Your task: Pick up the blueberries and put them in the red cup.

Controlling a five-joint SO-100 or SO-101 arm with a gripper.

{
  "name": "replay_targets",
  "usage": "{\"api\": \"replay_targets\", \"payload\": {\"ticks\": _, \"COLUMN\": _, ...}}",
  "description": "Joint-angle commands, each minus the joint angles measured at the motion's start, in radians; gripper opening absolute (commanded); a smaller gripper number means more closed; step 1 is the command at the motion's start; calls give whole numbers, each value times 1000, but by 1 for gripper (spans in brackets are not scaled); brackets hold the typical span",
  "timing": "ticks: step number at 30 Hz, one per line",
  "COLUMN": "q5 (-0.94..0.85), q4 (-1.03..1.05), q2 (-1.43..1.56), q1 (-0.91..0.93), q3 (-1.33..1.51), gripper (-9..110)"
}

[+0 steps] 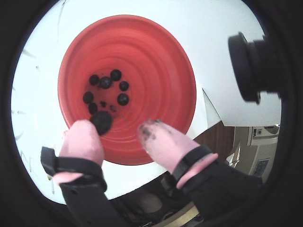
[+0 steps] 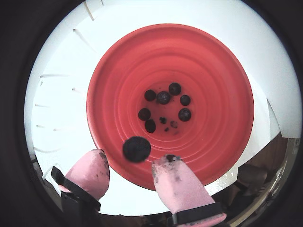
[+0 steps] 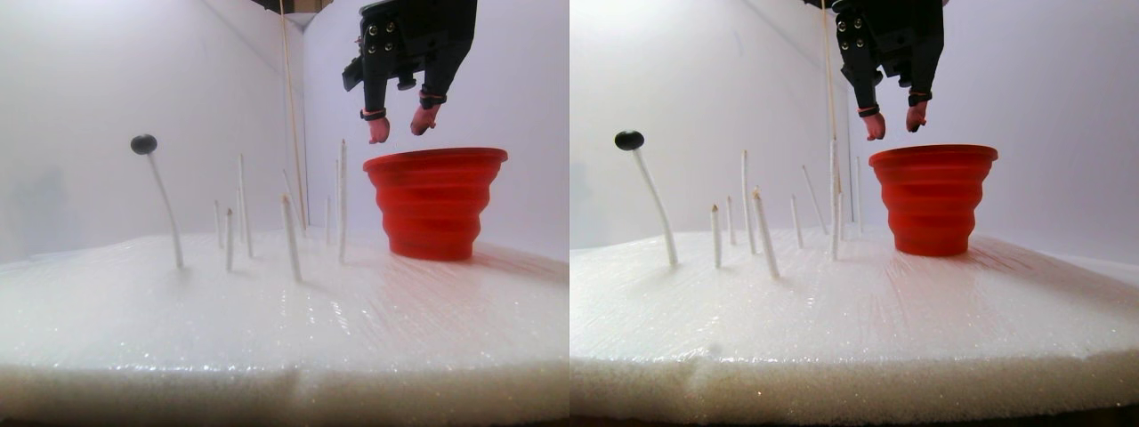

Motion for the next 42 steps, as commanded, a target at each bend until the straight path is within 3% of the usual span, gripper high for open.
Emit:
{"api": "replay_targets", "payload": {"ticks": 1, "q5": -3, "q4": -21, "q2": 25, "q1": 6, "q3": -112, "gripper": 18}}
{"api": "replay_targets", "payload": {"ticks": 42, "q5": 60, "q4": 239, "q2": 347, "q1": -267, "q3": -14, "gripper": 16}}
